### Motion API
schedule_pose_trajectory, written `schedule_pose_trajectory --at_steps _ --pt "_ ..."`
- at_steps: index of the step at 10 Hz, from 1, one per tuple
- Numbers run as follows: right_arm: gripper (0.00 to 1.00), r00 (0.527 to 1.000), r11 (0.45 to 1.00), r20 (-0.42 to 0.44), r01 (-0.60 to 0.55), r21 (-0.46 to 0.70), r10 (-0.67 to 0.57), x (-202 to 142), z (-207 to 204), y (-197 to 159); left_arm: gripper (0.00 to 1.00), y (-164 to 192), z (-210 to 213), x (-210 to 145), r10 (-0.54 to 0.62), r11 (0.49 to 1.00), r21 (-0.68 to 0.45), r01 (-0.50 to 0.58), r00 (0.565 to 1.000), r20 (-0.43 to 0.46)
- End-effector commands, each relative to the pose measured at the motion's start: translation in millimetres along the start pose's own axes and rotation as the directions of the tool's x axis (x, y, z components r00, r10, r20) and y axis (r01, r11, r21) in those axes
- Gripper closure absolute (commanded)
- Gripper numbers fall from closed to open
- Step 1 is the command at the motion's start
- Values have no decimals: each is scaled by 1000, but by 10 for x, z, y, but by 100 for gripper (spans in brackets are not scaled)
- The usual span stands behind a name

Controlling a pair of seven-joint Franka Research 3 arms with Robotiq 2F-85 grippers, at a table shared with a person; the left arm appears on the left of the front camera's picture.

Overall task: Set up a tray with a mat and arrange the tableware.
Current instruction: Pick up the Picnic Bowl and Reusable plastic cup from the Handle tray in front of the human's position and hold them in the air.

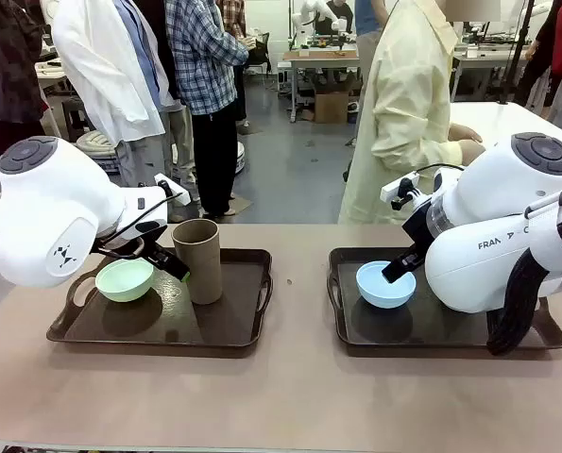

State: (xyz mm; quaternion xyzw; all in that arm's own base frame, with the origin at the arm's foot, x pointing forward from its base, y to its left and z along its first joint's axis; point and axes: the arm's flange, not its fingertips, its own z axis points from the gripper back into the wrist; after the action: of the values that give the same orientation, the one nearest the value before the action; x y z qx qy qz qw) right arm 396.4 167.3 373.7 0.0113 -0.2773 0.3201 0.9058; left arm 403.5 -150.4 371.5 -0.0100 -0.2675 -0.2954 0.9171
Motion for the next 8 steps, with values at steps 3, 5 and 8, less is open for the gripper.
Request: schedule_pose_trajectory --at_steps 3,5,8 --pt "0 1000 1000 -1 0 0 0 -4 -2 0 0 -1 0 0 0 1000 0 0 1000 0" --pt "0 1000 1000 -1 0 0 0 -4 -2 0 0 -1 0 0 0 1000 0 0 1000 0" --pt "0 1000 1000 -1 0 0 0 -4 -2 0 0 -1 0 0 0 1000 0 0 1000 0"
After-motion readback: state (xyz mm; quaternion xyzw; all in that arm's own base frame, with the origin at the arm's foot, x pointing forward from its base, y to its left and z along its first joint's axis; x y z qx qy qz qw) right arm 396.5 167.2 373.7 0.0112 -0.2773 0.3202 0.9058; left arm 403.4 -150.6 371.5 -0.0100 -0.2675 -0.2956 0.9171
